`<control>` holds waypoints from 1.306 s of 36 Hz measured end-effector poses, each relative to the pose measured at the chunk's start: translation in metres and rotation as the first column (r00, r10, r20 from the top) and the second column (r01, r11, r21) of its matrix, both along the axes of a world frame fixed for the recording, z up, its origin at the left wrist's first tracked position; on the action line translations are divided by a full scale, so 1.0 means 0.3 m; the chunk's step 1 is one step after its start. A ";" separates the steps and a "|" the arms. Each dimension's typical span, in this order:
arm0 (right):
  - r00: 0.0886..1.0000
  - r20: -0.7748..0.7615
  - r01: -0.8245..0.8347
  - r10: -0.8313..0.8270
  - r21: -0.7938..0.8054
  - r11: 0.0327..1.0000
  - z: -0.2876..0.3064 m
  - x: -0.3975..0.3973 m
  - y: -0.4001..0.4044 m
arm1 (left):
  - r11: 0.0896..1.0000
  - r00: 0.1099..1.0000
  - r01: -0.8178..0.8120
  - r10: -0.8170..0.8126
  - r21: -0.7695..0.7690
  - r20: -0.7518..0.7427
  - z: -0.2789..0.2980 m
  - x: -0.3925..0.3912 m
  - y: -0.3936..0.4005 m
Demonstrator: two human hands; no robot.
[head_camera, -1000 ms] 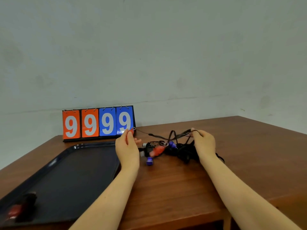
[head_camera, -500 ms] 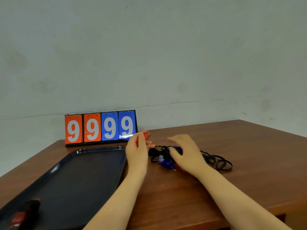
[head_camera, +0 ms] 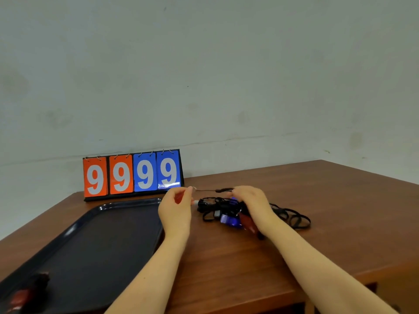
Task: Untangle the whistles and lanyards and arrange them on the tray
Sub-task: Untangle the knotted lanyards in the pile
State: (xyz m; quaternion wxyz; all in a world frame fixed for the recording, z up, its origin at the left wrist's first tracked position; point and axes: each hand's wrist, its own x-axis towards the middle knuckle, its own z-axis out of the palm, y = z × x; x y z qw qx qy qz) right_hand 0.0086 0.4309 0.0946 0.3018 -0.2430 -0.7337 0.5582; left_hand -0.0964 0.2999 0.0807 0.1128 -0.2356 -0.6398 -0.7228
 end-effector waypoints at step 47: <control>0.997 -0.069 0.023 0.024 0.614 0.789 -0.056 0.042 0.017 | 0.790 0.797 0.600 -0.573 -0.130 0.191 -0.005 0.055 0.040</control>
